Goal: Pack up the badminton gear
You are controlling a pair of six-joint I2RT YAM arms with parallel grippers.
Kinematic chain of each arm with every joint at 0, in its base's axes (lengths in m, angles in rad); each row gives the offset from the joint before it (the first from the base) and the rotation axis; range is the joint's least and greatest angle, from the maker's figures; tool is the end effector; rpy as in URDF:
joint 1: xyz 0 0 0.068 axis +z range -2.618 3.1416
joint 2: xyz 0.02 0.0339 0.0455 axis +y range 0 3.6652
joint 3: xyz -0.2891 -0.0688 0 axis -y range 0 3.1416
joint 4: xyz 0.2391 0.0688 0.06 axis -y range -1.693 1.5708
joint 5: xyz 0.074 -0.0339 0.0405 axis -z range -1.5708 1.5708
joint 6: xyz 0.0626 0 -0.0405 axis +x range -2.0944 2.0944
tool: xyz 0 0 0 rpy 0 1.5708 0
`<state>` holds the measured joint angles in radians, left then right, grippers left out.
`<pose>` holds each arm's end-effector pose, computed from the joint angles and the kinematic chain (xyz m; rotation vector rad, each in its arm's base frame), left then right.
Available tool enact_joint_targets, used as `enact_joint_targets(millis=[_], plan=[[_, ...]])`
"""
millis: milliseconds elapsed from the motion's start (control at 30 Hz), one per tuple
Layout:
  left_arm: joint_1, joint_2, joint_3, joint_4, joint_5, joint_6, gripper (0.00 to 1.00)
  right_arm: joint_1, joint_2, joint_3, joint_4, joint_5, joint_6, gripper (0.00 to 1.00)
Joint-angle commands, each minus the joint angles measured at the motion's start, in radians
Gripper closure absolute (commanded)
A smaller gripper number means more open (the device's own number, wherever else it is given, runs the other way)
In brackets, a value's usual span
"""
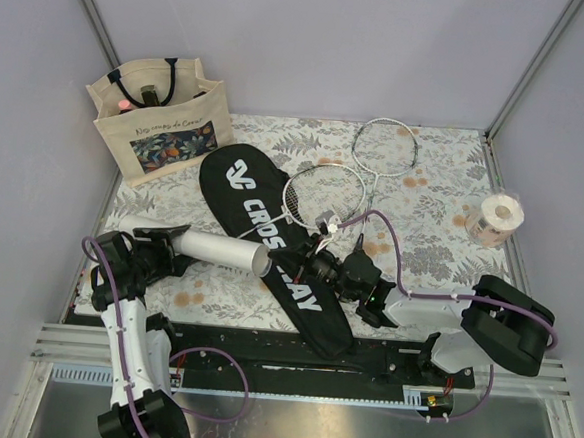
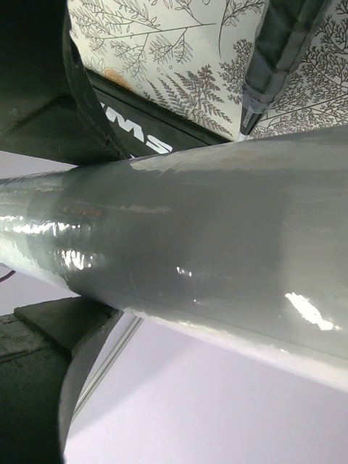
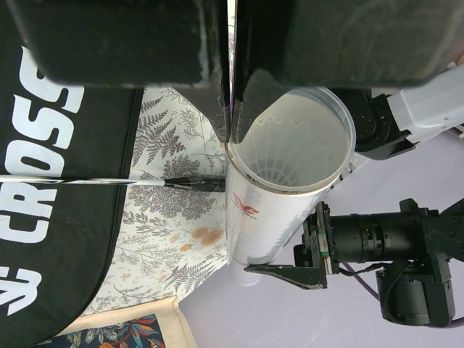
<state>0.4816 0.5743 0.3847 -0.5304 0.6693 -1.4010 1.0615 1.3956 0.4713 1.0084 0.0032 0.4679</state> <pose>0.1207 0.0193 0.2032 -1.7058 1.7070 -1.2220 0.1453 0.2598 0.2549 -0.4694 1.5445 1.2139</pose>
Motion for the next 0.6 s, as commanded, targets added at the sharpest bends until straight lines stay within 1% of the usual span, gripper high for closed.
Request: enact_joint_targets(millis=[0,300,533,567], plan=[[-0.001,-0.022,0.037,0.007,0.029,-0.052,0.50,0.015,0.014,0.016,0.052,0.070,-0.006,1.00],[-0.001,-0.031,0.036,-0.005,0.019,-0.055,0.50,0.026,0.029,0.038,0.058,0.133,0.003,1.00],[-0.003,-0.031,0.034,-0.005,0.018,-0.055,0.50,0.041,0.077,0.049,0.097,0.153,0.051,1.00],[-0.001,-0.033,0.034,-0.005,0.019,-0.055,0.50,0.051,0.085,0.047,0.110,0.161,0.055,0.98]])
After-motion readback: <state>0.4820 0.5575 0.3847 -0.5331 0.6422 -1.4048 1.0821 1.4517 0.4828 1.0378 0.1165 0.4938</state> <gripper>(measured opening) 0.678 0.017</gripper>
